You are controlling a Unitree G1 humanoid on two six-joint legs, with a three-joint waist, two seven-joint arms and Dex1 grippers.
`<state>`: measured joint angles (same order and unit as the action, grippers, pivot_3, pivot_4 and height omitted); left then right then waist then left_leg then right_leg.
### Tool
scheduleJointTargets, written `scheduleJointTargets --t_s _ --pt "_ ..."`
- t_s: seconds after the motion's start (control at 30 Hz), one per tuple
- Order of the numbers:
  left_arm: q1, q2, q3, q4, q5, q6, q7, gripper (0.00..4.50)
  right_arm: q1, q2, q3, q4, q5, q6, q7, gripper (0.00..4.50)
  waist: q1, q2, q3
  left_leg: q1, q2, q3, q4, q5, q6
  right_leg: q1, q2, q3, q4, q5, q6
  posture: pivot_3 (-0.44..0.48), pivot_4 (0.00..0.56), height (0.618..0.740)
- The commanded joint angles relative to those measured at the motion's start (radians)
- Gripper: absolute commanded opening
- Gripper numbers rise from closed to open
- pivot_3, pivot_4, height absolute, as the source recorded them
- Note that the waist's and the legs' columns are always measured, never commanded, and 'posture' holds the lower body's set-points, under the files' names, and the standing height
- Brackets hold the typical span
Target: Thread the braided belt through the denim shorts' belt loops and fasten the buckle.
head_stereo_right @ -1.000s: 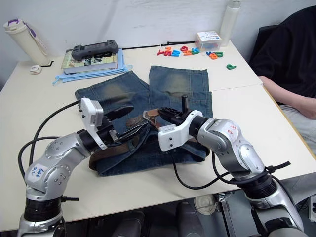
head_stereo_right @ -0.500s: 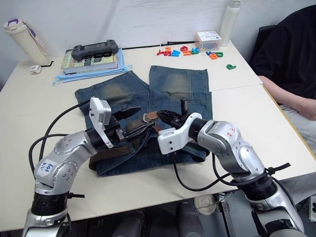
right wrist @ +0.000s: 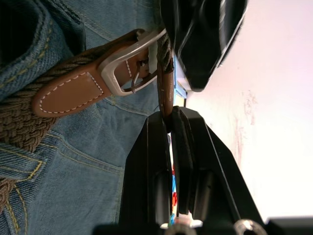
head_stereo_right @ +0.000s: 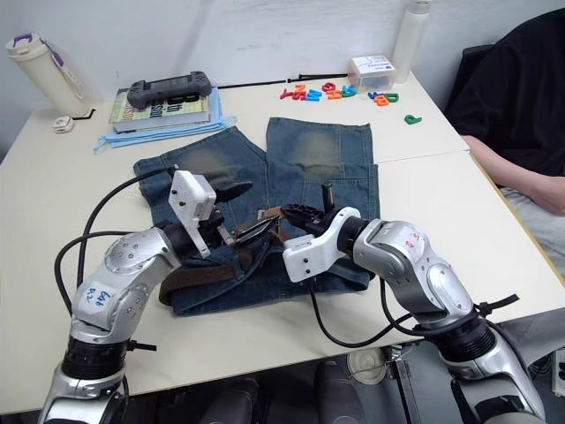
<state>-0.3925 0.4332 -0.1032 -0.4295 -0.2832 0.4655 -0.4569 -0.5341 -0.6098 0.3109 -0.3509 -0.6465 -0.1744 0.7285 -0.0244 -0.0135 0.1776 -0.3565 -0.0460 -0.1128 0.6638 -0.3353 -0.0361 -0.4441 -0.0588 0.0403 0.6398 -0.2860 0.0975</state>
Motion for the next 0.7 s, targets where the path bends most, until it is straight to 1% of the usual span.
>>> scheduleJointTargets --t_s 0.03,0.13,0.3,0.43,0.57,0.63,0.7 --pt "-0.012 -0.025 -0.046 -0.06 0.087 -0.036 0.053 4.5 -0.022 0.009 -0.006 -0.055 -0.001 0.002 0.007 0.07 0.001 0.0 0.0 0.0 0.0 0.0 0.0 0.0 0.0 0.0 0.0 0.0 0.0 0.0 0.0 0.0 0.15 0.714" --pt "0.005 -0.029 -0.064 -0.059 0.115 -0.016 0.055 4.5 -0.029 0.018 -0.01 -0.054 -0.006 0.015 0.005 0.07 -0.001 0.0 0.0 0.0 0.0 0.001 0.0 0.0 0.0 0.0 0.0 0.001 0.0 0.0 0.0 0.0 0.15 0.714" --pt "0.038 -0.021 -0.034 -0.041 0.116 -0.009 0.046 4.5 -0.058 0.015 -0.055 -0.048 0.0 0.027 -0.02 0.07 -0.001 0.0 0.0 0.0 0.0 0.001 0.0 0.0 0.0 0.0 0.0 0.001 0.001 0.0 0.0 0.0 0.15 0.714" --pt "0.064 -0.03 -0.022 -0.053 0.092 -0.008 0.036 4.5 -0.113 -0.005 -0.103 -0.012 -0.004 0.025 -0.058 0.07 0.0 0.0 0.0 0.0 0.0 0.001 0.0 0.0 0.0 0.0 0.0 0.001 0.001 0.0 0.0 0.0 0.15 0.714" --pt "0.111 -0.043 0.007 -0.073 0.045 -0.012 0.016 4.5 -0.136 -0.047 -0.135 -0.007 0.027 -0.003 -0.054 0.07 0.0 0.0 0.0 0.0 0.0 0.001 0.0 0.0 0.0 0.0 0.0 0.001 0.0 0.0 0.0 0.0 0.15 0.714" --pt "0.169 -0.019 0.036 -0.078 0.025 -0.047 -0.024 4.5 -0.168 -0.084 -0.17 -0.007 0.067 -0.025 -0.04 0.07 -0.003 0.0 0.0 0.0 0.0 0.001 0.0 0.0 0.001 0.0 0.0 0.001 0.0 0.0 0.0 0.0 0.15 0.714" --pt "0.205 -0.012 0.063 -0.084 -0.001 -0.058 -0.044 4.5 -0.182 -0.111 -0.176 -0.009 0.084 -0.04 -0.03 0.07 -0.003 0.001 0.001 0.0 0.0 0.003 0.0 0.0 0.001 -0.001 0.0 0.003 0.0 0.0 0.0 0.0 0.15 0.714"
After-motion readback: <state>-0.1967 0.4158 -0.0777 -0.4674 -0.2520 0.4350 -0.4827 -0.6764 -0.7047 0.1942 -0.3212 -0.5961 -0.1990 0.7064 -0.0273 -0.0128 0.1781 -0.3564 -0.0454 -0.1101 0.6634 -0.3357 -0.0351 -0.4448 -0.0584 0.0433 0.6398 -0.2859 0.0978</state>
